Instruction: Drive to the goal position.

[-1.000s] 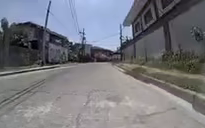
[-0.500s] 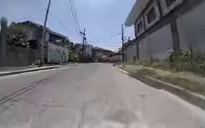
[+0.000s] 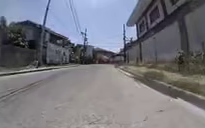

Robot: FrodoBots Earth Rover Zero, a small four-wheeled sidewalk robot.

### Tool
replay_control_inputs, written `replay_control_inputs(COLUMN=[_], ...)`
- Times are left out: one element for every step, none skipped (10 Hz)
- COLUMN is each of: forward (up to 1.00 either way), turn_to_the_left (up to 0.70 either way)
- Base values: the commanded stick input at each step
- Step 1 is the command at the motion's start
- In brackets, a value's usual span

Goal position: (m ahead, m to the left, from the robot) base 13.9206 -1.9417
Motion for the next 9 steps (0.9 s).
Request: replay_control_inputs(forward=[1.00,1.00,1.00,1.00,1.00,1.00,1.00,1.00,1.00], turn_to_the_left=[0.02,0.02,0.02,-0.27,-0.38,-0.12,0.02,0.02,0.02])
